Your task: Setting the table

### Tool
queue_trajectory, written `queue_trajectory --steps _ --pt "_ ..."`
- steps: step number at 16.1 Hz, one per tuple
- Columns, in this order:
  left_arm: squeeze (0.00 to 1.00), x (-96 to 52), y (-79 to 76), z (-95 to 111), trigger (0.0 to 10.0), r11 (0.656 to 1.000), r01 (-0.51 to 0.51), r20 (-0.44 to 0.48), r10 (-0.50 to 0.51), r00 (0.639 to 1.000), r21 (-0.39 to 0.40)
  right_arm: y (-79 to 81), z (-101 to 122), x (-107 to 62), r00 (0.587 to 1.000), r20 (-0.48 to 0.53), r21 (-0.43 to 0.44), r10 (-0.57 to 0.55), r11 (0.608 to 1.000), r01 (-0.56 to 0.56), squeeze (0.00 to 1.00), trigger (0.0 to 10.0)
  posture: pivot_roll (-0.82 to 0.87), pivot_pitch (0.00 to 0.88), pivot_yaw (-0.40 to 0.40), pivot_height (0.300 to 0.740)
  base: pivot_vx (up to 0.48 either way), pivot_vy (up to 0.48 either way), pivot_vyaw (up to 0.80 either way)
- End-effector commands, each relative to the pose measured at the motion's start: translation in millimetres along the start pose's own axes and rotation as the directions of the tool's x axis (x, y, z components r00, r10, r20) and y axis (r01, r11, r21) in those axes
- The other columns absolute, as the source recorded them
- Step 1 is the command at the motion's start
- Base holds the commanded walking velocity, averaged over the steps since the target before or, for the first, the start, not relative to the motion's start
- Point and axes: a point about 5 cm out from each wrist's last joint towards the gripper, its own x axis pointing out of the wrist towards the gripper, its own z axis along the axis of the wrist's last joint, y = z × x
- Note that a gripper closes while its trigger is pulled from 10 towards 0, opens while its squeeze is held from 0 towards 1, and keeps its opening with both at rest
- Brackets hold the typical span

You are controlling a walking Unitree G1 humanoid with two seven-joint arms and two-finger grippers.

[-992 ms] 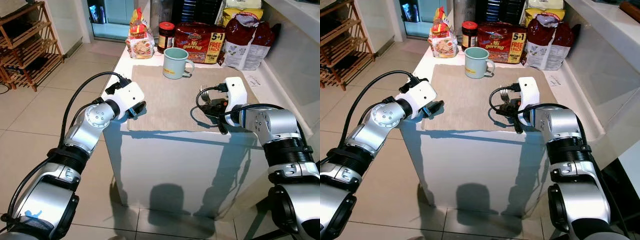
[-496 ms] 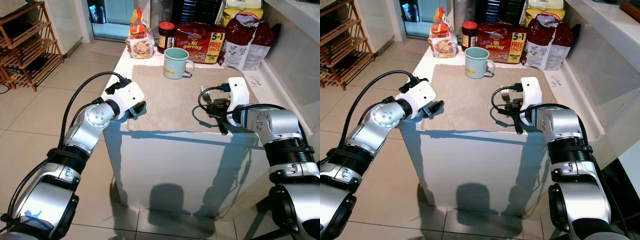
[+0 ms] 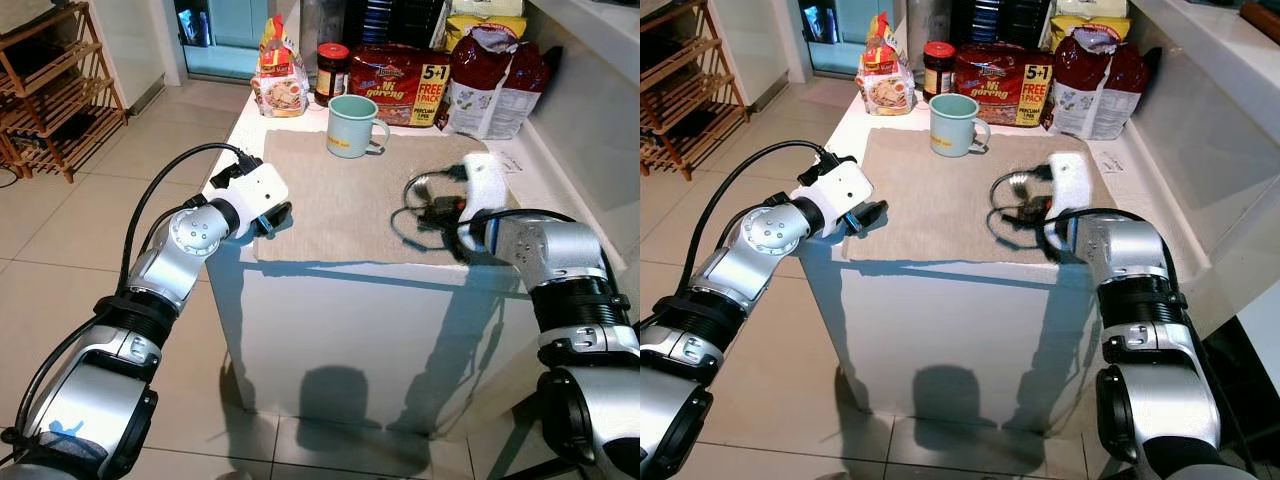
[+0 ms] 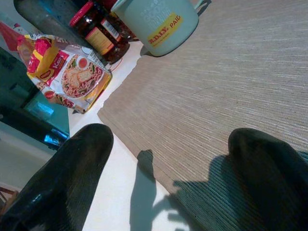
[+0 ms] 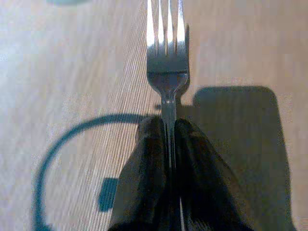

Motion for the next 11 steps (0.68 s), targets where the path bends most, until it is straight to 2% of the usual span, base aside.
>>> queue_trajectory --steps 1,2,4,6,8,10,11 --pt "0.00 -1.5 -5.4 -7.1 10.0 1.000 0.021 -0.031 -0.022 0.999 -0.007 -0.6 20.3 -6.5 0.994 0.112 0.020 -0.001 1.000 -0.001 0.00 0.0 0.04 0.000 -0.057 0.740 0.000 0.000 0.00" --pt "0.00 -2.0 -2.0 -3.9 10.0 0.999 -0.016 -0.006 0.016 1.000 -0.048 -1.0 34.3 -14.3 0.976 0.216 0.036 -0.006 0.999 -0.001 0.00 0.0 0.03 0.000 -0.056 0.740 0.000 0.000 0.00" --pt "0.00 -3.1 2.3 0.3 10.0 0.995 -0.055 0.019 0.057 0.998 -0.086 -3.3 42.9 -22.7 0.953 0.301 0.058 -0.025 0.998 0.008 0.00 0.0 0.03 0.000 -0.054 0.740 0.000 0.000 0.00" --pt "0.00 -6.1 8.8 6.1 10.0 0.991 -0.087 0.049 0.093 0.994 -0.105 -2.8 44.3 -28.4 0.930 0.366 0.043 -0.027 0.999 0.012 0.00 0.0 0.02 0.000 -0.052 0.740 0.000 0.000 0.00" --pt "0.00 -9.5 17.7 16.1 10.0 0.978 -0.131 0.115 0.151 0.982 -0.163 0.3 43.0 -32.7 0.912 0.411 0.032 -0.013 0.999 0.000 0.00 0.0 0.02 0.000 -0.052 0.740 0.000 0.000 0.00" --pt "0.00 -16.5 33.0 24.2 10.0 0.923 -0.217 0.158 0.278 0.948 -0.318 8.8 37.9 -42.6 0.865 0.502 -0.035 -0.002 0.999 0.023 0.00 0.0 0.03 0.000 -0.058 0.740 0.000 0.000 0.00" --pt "0.00 -17.9 34.6 24.6 10.0 0.917 -0.230 0.162 0.294 0.942 -0.327 9.8 37.1 -43.8 0.862 0.506 -0.053 -0.005 0.998 0.036 0.00 0.0 0.03 0.000 -0.058 0.740 0.000 0.000 0.00"
